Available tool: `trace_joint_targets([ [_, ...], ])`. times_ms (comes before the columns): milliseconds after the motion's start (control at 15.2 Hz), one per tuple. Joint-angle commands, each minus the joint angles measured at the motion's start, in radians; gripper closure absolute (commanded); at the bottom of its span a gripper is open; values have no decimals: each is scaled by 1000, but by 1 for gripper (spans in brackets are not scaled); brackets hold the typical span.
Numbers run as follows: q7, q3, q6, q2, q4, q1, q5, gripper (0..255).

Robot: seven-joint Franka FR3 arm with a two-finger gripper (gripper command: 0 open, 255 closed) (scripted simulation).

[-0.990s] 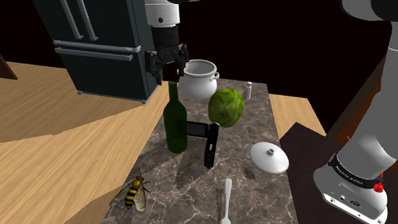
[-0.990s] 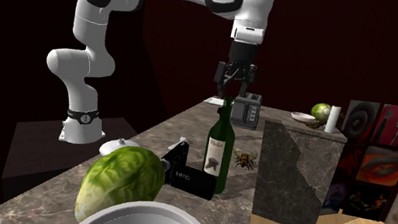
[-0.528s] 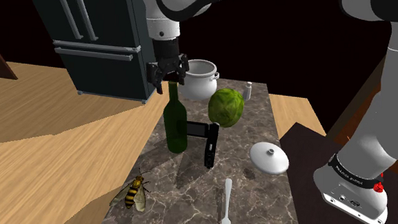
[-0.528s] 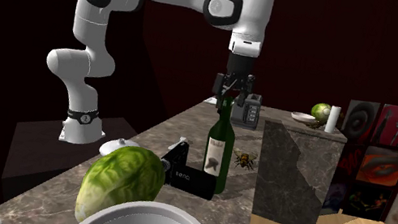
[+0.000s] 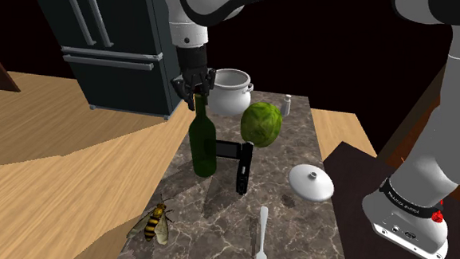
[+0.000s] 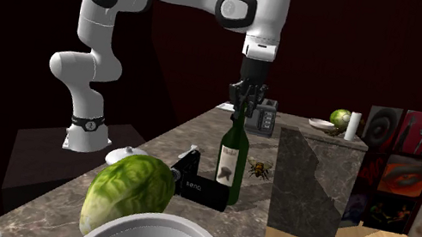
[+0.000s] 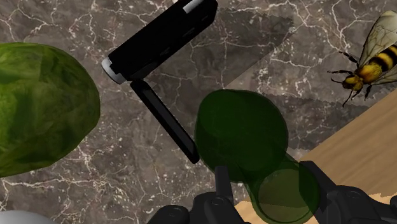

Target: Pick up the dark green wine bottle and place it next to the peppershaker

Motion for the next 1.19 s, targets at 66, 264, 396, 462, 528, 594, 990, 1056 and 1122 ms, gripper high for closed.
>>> trace_joint_targets([
  [66,0,0,0,0,-1,0,0,255],
  [264,0,0,0,0,-1,0,0,255],
  [396,0,0,0,0,-1,0,0,255],
  [462,0,0,0,0,0,0,0,255],
  [528,0,0,-13,-1,11,0,0,255],
  [594,1,1,-26,-3,23,1,1,255],
  [990,4,3,-106,-4,102,5,1,255],
  [1056,5,3,-119,-3,116,6,1,255],
  [1122,6,3,-133,-2,131,7,1,255],
])
